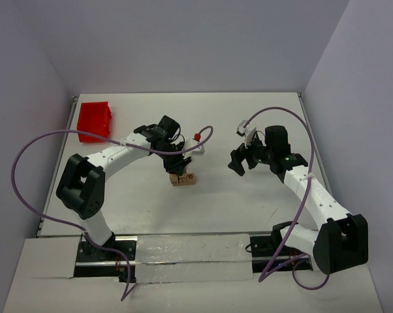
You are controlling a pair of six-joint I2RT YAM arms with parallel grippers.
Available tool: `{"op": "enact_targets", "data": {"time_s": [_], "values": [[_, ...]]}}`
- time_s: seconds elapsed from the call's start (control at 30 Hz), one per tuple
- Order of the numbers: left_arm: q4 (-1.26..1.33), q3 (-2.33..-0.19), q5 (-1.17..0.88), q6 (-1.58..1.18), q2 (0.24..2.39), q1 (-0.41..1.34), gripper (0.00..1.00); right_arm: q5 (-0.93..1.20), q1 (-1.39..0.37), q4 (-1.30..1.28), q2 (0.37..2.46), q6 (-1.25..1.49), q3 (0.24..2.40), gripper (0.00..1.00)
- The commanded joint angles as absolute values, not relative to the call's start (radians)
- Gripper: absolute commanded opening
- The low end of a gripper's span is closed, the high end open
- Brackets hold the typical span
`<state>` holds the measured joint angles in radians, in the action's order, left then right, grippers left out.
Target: Build the wood block tower
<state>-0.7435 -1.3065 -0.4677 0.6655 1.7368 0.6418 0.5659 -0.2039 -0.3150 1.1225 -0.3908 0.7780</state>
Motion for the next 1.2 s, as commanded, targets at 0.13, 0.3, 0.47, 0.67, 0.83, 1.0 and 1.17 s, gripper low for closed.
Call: {"op": "enact_targets", "data": {"time_s": [0.13,0.3,0.47,0.67,0.83,1.0,1.17], "values": [[-0.717,-1.315,-0.472,0.674,1.755,0.649,0.27,0.575,-0.198,-0.302,1.103,-0.399,0.778,1.00],[-0.718,-1.311,-0.469,0.678,1.759,0.647,0.31,0.576,-0.199,-0.303,1.100,-0.399,0.777,1.00],[-0.714,-1.309,-0.465,0.678,1.758,0.647,0.39,0.575,-0.198,-0.301,1.099,-0.399,0.776,1.00],[-0.718,-1.318,-0.463,0.680,1.764,0.647,0.49,0.577,-0.199,-0.304,1.097,-0.400,0.776,1.00],[-0.718,-1.327,-0.460,0.682,1.770,0.649,0.54,0.574,-0.199,-0.304,1.095,-0.402,0.775,1.00],[-0.722,-1.334,-0.473,0.685,1.752,0.647,0.61,0.574,-0.199,-0.303,1.097,-0.399,0.776,1.00],[-0.773,-1.429,-0.513,0.659,1.686,0.659,0.67,0.574,-0.199,-0.299,1.091,-0.400,0.775,1.00]]}}
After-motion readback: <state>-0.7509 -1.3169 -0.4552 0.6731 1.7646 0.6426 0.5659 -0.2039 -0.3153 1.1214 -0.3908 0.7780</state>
